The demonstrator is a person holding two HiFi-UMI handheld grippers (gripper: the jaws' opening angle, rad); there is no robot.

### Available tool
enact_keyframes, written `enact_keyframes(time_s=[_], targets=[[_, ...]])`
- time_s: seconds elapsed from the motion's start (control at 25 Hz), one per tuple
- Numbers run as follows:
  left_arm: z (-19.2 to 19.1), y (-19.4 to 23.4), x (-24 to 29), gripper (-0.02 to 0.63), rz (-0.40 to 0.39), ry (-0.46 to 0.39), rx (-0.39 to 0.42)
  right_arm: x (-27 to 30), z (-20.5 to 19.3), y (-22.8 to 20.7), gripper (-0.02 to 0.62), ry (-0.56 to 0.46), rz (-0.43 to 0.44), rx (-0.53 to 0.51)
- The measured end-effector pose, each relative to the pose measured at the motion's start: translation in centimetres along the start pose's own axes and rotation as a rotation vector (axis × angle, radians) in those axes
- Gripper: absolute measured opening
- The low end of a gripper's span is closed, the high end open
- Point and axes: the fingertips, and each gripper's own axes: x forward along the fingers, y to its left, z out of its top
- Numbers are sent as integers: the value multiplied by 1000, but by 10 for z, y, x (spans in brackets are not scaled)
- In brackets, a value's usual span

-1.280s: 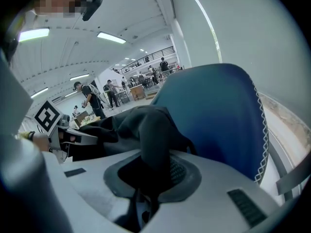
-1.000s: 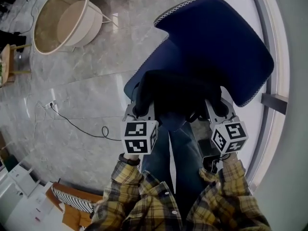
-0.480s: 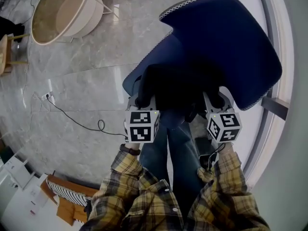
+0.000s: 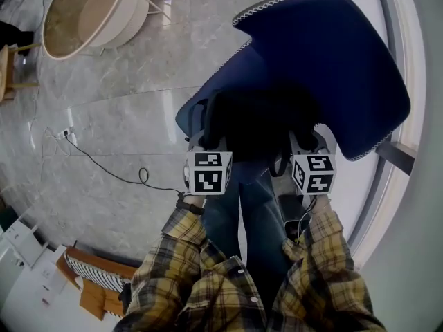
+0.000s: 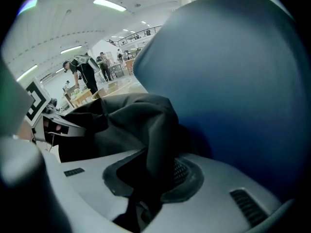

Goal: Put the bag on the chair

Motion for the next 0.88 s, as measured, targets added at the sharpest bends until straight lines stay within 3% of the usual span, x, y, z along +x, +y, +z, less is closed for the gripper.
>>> enact_keyframes(time_s=[0.44, 0.88], targets=[[-21, 15, 31, 82, 28, 63, -7, 29, -14, -2, 100, 26, -13, -16], [-28, 21, 31, 137, 33, 79, -32, 30, -20, -4, 118, 32, -24, 52]])
